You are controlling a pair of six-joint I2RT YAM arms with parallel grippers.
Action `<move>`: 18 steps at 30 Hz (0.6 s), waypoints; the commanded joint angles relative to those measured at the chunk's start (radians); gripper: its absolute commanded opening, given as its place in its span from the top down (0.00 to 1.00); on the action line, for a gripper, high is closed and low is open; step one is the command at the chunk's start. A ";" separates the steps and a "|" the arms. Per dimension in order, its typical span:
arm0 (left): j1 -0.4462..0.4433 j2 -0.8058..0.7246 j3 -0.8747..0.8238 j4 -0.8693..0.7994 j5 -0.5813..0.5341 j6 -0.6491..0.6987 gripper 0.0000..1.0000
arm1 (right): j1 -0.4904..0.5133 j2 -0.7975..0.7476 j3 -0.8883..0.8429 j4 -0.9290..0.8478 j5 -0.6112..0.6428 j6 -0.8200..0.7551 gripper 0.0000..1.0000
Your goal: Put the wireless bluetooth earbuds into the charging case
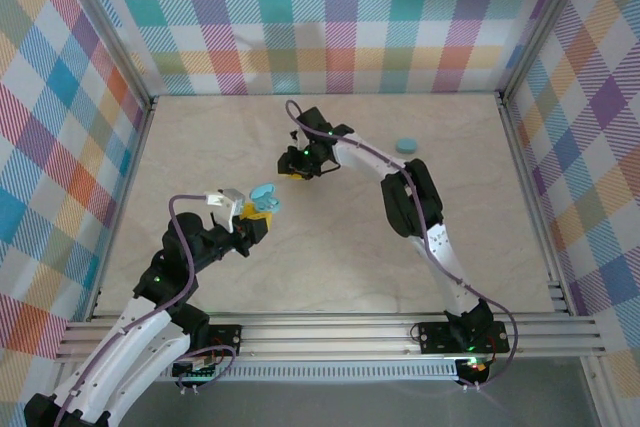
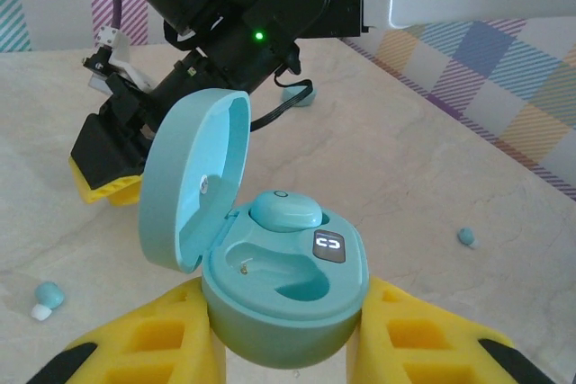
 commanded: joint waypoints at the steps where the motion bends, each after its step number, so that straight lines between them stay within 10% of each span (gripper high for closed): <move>1: 0.016 -0.023 -0.010 -0.008 -0.021 -0.009 0.89 | 0.028 0.016 0.045 -0.009 0.051 0.008 0.63; 18: 0.017 -0.126 -0.049 -0.039 -0.042 -0.055 0.89 | 0.097 0.076 0.164 -0.078 0.201 -0.005 0.63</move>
